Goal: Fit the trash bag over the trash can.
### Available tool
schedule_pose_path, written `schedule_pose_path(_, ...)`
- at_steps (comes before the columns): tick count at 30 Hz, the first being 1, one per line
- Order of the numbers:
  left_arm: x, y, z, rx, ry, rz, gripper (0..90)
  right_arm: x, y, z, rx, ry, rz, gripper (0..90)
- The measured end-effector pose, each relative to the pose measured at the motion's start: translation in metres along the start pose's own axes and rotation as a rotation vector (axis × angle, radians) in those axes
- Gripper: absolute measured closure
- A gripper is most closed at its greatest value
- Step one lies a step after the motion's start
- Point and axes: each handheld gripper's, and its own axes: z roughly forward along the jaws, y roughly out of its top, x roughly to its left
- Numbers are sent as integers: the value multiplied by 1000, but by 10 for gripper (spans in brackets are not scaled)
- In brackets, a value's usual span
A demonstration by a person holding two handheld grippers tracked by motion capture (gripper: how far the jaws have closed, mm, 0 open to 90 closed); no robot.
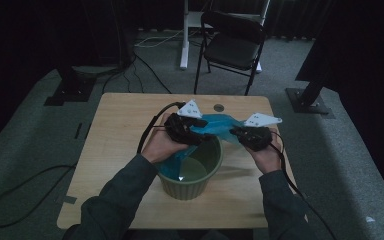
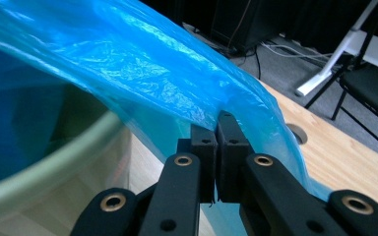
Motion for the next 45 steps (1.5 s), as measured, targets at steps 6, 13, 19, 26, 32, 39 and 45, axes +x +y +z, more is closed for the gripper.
schedule_pose_path(6, -3, 2, 12, 48, 76, -1, 514, 6, 9, -8, -29, 32, -20, 884)
schedule_pose_path(13, -1, -1, 14, 67, 123, -12, 839, 9, 11, -14, -41, 82, -31, 895)
schedule_pose_path(19, 3, -11, 4, 62, 109, -21, 895, 9, 11, -19, -53, 160, -33, 618)
schedule_pose_path(26, -1, -26, -4, 67, 90, -10, 895, -3, 15, -33, -117, 168, 3, 536)
schedule_pose_path(32, -6, -37, -13, 67, 73, -10, 894, -8, 21, -27, -89, 152, 47, 485)
schedule_pose_path(39, -9, -47, -21, 62, 48, -30, 892, -7, 22, -5, -43, 209, 109, 438)
schedule_pose_path(45, -9, -49, -25, 60, 53, -34, 881, -3, 21, 3, 2, 261, 101, 519)
